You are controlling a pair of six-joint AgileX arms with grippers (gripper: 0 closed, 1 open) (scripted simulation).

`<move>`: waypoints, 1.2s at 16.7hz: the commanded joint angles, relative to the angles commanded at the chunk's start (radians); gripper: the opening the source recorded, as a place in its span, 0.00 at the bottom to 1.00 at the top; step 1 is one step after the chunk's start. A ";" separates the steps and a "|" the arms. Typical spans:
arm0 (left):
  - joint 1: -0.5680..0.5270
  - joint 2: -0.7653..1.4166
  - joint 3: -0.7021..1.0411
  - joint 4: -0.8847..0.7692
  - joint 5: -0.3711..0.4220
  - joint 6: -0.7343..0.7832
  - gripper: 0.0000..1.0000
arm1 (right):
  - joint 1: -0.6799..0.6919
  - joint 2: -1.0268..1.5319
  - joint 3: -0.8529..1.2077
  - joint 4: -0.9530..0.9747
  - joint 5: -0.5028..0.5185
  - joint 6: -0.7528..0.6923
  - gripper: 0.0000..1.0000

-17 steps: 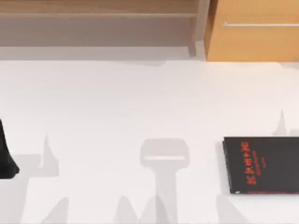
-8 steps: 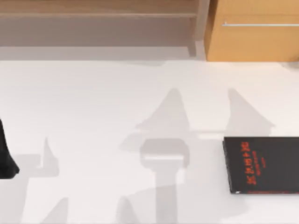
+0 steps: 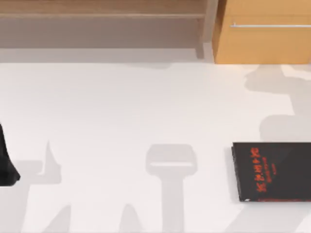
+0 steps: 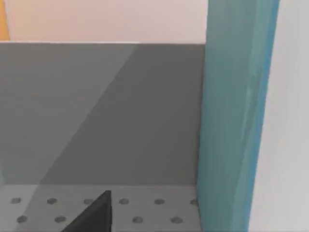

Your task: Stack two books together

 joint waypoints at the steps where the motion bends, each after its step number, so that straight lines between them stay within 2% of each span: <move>1: 0.000 0.000 0.000 0.000 0.000 0.000 1.00 | -0.009 0.031 0.026 0.010 -0.008 0.000 1.00; 12: 0.000 0.000 0.000 0.000 0.000 0.000 1.00 | 0.002 0.040 0.067 -0.017 0.003 0.000 1.00; 20: 0.000 0.000 0.000 0.000 0.000 0.000 1.00 | 0.010 0.164 0.211 -0.036 0.012 -0.001 1.00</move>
